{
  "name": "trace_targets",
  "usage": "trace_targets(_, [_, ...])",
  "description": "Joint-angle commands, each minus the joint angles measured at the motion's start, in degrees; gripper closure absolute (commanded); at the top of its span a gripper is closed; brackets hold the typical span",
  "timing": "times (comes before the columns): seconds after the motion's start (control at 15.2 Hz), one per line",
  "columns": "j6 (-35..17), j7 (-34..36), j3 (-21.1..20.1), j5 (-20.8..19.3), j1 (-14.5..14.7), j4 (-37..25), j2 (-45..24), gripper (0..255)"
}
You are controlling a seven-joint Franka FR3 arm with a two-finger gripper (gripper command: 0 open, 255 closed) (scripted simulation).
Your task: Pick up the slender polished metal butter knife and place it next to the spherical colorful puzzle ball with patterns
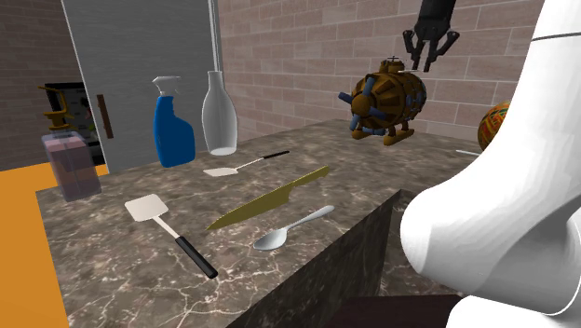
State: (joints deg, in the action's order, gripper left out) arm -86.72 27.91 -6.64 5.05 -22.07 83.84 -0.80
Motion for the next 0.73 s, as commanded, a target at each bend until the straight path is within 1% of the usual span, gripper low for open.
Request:
trace_targets(0.0, [-1.65, -0.32, 0.07, 0.05, -0.08, 2.12, 0.49, 255])
trace_targets(0.66, [-9.89, -1.12, 0.09, 0.33, -0.09, 12.48, 2.58, 255])
